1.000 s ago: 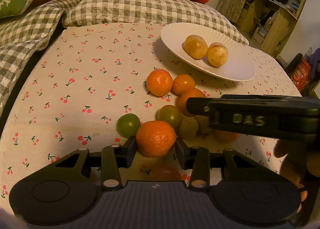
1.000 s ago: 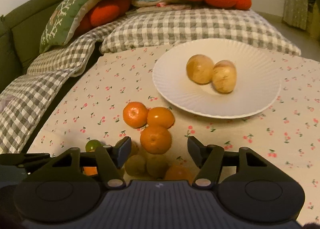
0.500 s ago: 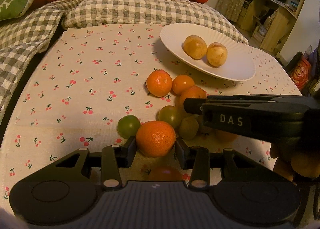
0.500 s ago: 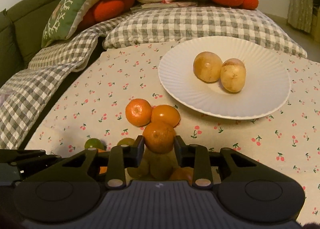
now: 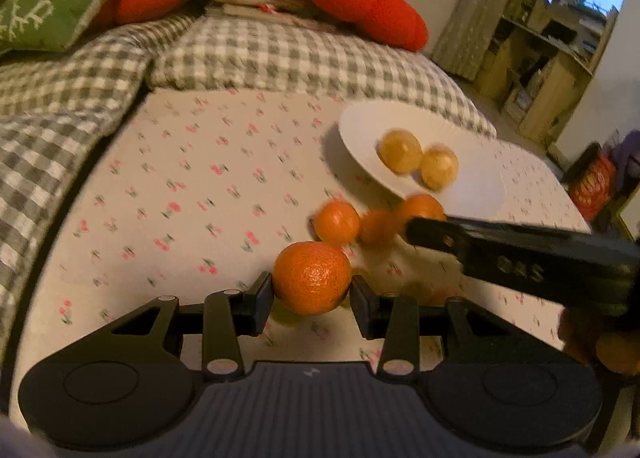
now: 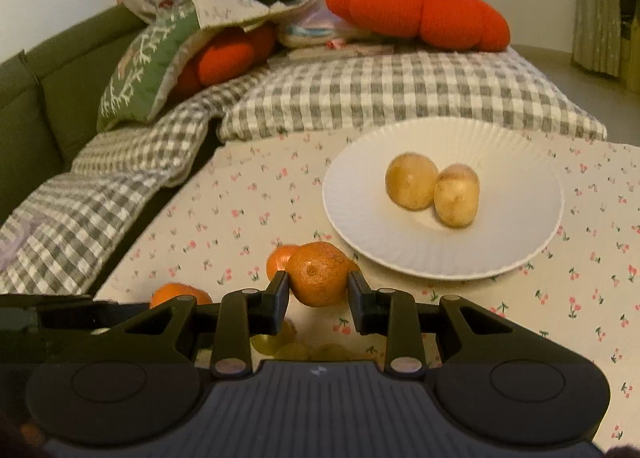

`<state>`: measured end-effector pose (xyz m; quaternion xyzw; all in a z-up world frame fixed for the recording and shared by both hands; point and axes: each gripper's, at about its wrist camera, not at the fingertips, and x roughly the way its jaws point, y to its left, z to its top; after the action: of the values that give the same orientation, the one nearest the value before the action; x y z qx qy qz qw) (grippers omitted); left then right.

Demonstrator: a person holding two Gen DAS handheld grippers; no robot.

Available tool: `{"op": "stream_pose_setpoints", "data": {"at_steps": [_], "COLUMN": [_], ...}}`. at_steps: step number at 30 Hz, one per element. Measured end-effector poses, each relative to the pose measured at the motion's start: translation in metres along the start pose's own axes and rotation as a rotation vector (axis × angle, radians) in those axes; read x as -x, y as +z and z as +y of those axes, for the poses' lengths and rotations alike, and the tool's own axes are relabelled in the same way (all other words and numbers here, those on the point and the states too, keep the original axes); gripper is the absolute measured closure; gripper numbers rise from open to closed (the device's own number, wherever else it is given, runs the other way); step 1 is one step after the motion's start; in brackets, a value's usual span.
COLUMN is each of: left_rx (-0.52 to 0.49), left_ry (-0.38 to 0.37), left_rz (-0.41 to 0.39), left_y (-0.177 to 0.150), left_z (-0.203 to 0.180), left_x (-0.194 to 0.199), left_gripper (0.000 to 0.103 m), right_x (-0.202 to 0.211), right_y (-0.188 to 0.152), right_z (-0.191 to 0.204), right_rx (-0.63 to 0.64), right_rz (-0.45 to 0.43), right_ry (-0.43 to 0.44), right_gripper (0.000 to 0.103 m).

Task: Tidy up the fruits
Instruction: 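Carry both mandarins to the white plate and set them beside the yellow fruits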

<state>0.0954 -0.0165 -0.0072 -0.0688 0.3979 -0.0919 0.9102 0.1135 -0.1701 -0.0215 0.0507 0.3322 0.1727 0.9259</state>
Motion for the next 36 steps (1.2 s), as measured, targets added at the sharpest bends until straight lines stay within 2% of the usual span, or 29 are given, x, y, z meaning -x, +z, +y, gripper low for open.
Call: {"op": "stream_pose_setpoints", "data": {"at_steps": [7, 14, 20, 25, 36], "left_rx": [0.065, 0.012, -0.038, -0.126, -0.244], "left_ry": [0.002, -0.049, -0.098, -0.103, -0.139], "left_rz": [-0.060, -0.103, -0.120, -0.113, -0.083], "left_y": [0.026, 0.045, 0.057, 0.061, 0.060], "left_z": [0.015, -0.011, -0.041, -0.066, -0.095], "left_x": [0.010, 0.005, -0.012, -0.036, -0.086], "left_gripper": [0.076, 0.076, 0.076, 0.076, 0.076], "right_x": [0.022, 0.038, 0.036, 0.032, 0.010], "right_y": [0.018, 0.030, 0.033, 0.032, 0.032], "right_z": [-0.015, -0.048, -0.074, -0.090, -0.100], "right_rx": [-0.057, -0.161, -0.233, -0.281, -0.252], "right_rz": [-0.078, -0.125, -0.097, -0.071, 0.010], "right_ry": [0.016, -0.019, -0.034, -0.034, -0.048], "right_gripper": [0.075, 0.075, 0.075, 0.075, 0.075]}}
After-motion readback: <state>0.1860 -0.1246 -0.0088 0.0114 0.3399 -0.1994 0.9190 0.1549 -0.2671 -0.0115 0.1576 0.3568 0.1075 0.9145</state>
